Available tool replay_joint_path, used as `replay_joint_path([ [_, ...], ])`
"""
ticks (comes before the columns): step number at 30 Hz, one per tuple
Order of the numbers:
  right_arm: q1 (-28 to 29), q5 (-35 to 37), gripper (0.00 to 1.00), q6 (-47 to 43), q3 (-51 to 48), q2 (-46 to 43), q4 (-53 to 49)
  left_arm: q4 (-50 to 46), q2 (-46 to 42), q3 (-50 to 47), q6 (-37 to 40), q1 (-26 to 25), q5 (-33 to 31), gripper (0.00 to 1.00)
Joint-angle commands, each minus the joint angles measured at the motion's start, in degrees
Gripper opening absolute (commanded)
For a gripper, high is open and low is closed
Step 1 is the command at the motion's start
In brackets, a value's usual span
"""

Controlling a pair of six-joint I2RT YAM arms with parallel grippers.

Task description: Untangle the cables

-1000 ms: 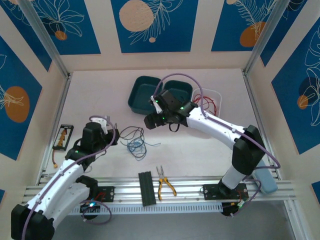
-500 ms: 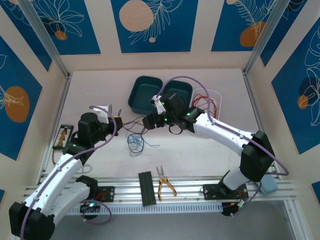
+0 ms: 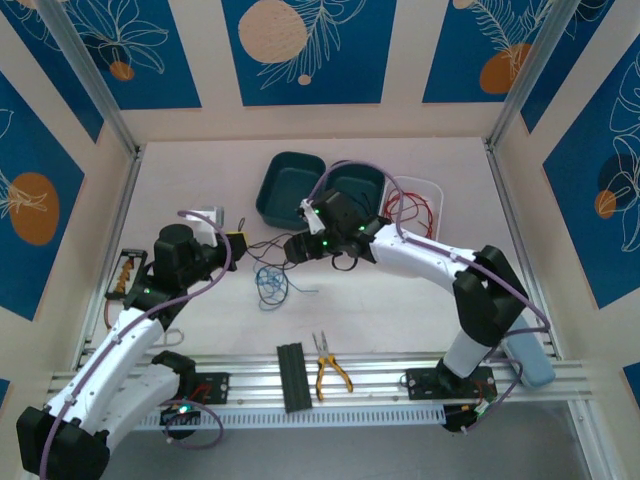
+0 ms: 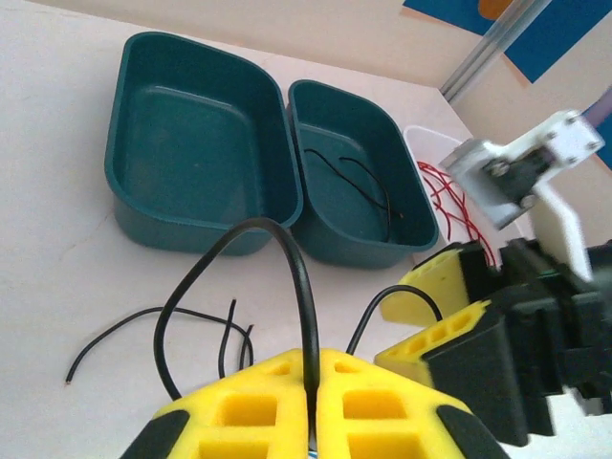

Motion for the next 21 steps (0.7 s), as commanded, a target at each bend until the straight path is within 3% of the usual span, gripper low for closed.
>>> replay_joint_path([
  [1,0.4,-3.0,0.62,1.3,2.1,2.2,1.3,0.4,-0.8,1.6,-1.0,0.7,2.0,0.07],
  [5,0.5,-3.9,0.45,2.3,4.3,4.1,1.5,-0.4,-0.8,1.3,-1.3,0.8,1.9,0.08],
  [10,0.7,-3.8,0.04,3.2,5.5,3.3,1.4,-0.8,-0.8,0.5,-2.7,0.8,0.1,0.1],
  [11,0.8,-3.6,0.0,3.2,5.7,3.0,1.2,-0.9,-0.9,0.5,-2.9,0.8,-0.2,0.11],
  [14,0.8,-2.6,0.0,3.3,6.0,1.5,0.2,-1.3,-1.2,0.6,-3.2,0.7,-1.2,0.19],
  [17,0.8,-1.5,0.0,3.5,6.3,-0.5,-0.6,-3.0,-1.9,0.9,-3.2,0.8,-3.5,0.53],
  [20,0.9,0.3,0.0,4.3,6.4,-2.4,-1.2,-6.5,-3.9,1.6,-3.2,0.8,-8.2,0.94],
  [21,1.0,0.8,0.0,4.5,6.6,-3.0,-1.6,-8.4,-4.9,2.1,-3.4,0.8,-10.6,1.0],
])
